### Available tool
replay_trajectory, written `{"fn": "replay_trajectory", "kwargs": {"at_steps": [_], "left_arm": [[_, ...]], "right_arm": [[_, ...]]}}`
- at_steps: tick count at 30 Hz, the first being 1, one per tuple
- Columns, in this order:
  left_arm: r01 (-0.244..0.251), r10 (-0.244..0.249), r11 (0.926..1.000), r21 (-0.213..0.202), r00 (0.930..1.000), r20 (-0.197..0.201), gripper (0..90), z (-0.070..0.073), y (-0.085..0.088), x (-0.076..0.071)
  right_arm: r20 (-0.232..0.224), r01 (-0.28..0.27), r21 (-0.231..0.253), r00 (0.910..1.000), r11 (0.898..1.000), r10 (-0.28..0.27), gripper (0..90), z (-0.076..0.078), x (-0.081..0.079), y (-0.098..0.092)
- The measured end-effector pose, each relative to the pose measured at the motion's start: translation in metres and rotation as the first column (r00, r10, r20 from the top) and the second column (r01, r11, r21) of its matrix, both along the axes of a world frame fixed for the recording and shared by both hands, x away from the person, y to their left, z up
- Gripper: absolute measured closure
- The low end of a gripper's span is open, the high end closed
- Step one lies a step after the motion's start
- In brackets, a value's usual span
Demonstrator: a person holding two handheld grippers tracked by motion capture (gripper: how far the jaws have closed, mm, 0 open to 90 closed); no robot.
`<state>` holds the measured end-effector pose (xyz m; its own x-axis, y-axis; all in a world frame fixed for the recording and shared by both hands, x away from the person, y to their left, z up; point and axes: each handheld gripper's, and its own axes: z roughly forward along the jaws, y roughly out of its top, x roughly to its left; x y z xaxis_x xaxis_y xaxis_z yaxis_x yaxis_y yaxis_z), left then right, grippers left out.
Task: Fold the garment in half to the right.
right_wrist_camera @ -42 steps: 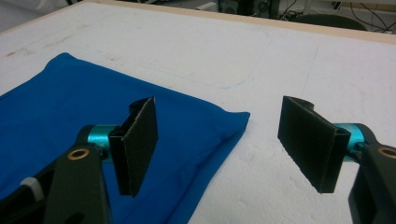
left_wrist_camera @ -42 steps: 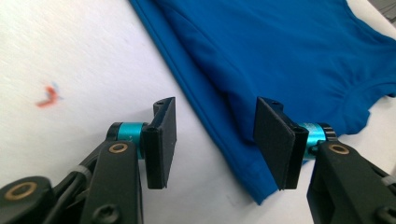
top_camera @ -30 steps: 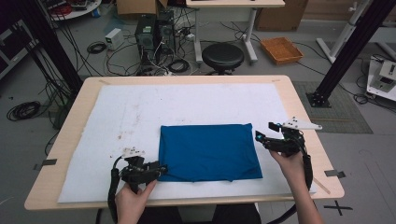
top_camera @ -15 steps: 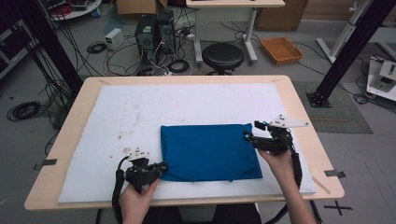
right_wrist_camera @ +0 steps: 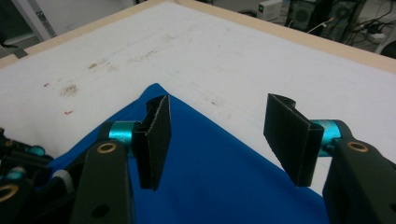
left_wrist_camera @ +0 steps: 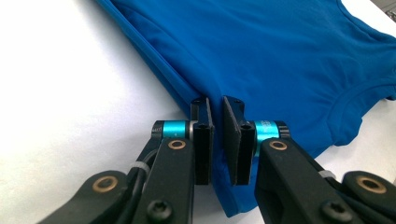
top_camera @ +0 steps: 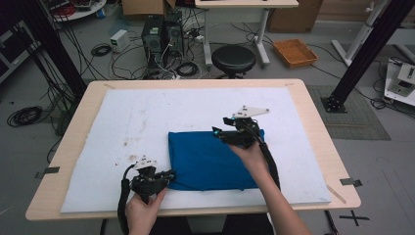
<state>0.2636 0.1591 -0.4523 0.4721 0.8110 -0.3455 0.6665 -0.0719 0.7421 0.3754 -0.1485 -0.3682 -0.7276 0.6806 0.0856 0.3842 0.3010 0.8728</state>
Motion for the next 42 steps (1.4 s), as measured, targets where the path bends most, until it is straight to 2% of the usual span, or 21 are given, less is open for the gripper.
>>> {"fn": "replay_trajectory", "kwargs": {"at_steps": [2, 5, 7, 14, 19, 22, 31, 34, 37, 39, 42], "left_arm": [[0.0, 0.0, 1.0, 0.001, 1.0, 0.004, 82.4, 0.0, 0.0, 0.0], [-0.001, 0.001, 1.0, -0.002, 1.0, 0.004, 82.6, 0.0, 0.0, 0.001], [0.0, 0.0, 1.0, 0.002, 1.0, 0.006, 82.6, 0.0, 0.001, 0.001], [-0.003, 0.003, 1.0, 0.002, 1.0, 0.006, 82.8, -0.001, 0.001, 0.0], [0.0, 0.0, 1.0, -0.005, 1.0, 0.003, 82.8, -0.001, 0.001, 0.001], [0.0, 0.0, 1.0, -0.006, 1.0, 0.005, 82.7, -0.001, 0.002, 0.001], [0.003, -0.002, 1.0, -0.004, 1.0, 0.003, 82.7, -0.001, 0.001, 0.001], [0.002, -0.002, 1.0, -0.005, 1.0, 0.003, 82.8, -0.001, 0.001, 0.001], [0.002, -0.002, 1.0, -0.003, 1.0, 0.0, 82.7, -0.001, 0.001, 0.001], [0.002, -0.002, 1.0, -0.002, 1.0, 0.001, 82.7, -0.001, 0.001, 0.001], [-0.006, 0.006, 1.0, -0.002, 1.0, 0.007, 83.0, 0.0, 0.001, 0.0]], "right_arm": [[-0.026, -0.011, -0.004, 0.9996, 1.0, 0.011, 42.3, -0.004, 0.012, 0.02], [-0.058, -0.014, -0.002, 0.9982, 1.0, 0.014, 43.5, -0.012, 0.024, 0.041], [-0.078, -0.007, -0.019, 0.9969, 1.0, 0.006, 44.7, -0.017, 0.032, 0.055], [-0.17, 0.013, -0.028, 0.9852, 1.0, -0.018, 50.2, -0.037, 0.056, 0.107], [-0.201, 0.0, -0.092, 0.9793, 0.996, -0.018, 54.9, -0.052, 0.063, 0.144], [-0.203, -0.007, -0.125, 0.979, 0.992, -0.018, 57.3, -0.058, 0.065, 0.159], [-0.216, -0.022, -0.181, 0.9762, 0.983, -0.018, 63.7, -0.069, 0.07, 0.178], [-0.223, -0.034, -0.208, 0.9748, 0.978, -0.013, 67.0, -0.074, 0.07, 0.183], [-0.199, -0.032, -0.235, 0.9799, 0.972, -0.016, 74.2, -0.074, 0.069, 0.184], [-0.206, -0.043, -0.232, 0.9785, 0.972, -0.006, 83.0, -0.073, 0.07, 0.183], [-0.189, -0.046, -0.241, 0.9821, 0.969, 0.0, 86.6, -0.071, 0.068, 0.183]]}}
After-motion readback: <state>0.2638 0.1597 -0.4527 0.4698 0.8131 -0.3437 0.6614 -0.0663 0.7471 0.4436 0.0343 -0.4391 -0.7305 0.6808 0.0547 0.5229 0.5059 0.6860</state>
